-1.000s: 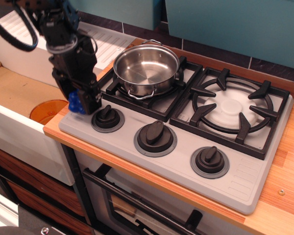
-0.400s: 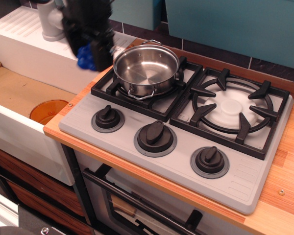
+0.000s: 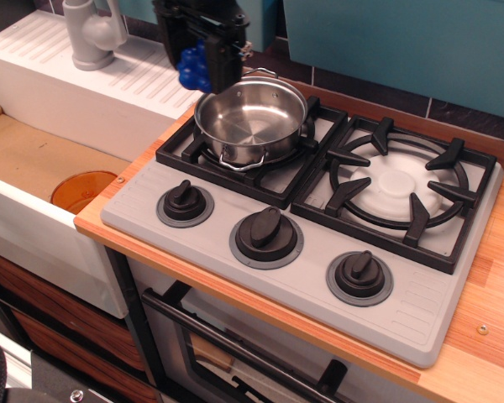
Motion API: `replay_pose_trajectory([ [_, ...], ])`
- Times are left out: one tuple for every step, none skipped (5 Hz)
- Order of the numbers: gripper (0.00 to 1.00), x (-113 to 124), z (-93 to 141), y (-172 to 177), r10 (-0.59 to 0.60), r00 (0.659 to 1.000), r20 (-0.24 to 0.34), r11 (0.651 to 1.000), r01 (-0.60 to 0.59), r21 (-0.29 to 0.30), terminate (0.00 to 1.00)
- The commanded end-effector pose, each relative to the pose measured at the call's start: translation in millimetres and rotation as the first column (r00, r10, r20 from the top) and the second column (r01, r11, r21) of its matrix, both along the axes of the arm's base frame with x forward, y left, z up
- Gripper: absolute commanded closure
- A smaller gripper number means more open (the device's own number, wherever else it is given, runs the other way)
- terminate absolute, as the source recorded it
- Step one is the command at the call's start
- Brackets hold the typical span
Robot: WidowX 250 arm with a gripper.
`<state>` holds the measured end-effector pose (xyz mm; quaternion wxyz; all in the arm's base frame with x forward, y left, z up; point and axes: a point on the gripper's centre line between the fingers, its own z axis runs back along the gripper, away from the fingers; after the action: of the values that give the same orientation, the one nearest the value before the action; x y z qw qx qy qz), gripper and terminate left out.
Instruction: Put pan on stove and put blueberry in pan
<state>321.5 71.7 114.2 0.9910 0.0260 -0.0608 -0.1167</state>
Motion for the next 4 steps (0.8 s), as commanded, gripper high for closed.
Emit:
replay_pose_trajectory([
  [0.0, 21.5, 18.2, -11.2, -0.025, 0.996, 0.081, 1.0, 0.027, -0.016, 0.0],
  [0.0, 24.6, 23.0, -13.1, -0.027, 0.996, 0.088, 1.0, 0.028, -0.007, 0.0],
  [0.0, 25.5, 29.9, -15.4, -0.016, 0.996, 0.085, 1.0, 0.015, 0.011, 0.0],
  [0.0, 26.7, 32.3, -16.4, -0.012, 0.997, 0.075, 1.0, 0.013, -0.017, 0.0],
])
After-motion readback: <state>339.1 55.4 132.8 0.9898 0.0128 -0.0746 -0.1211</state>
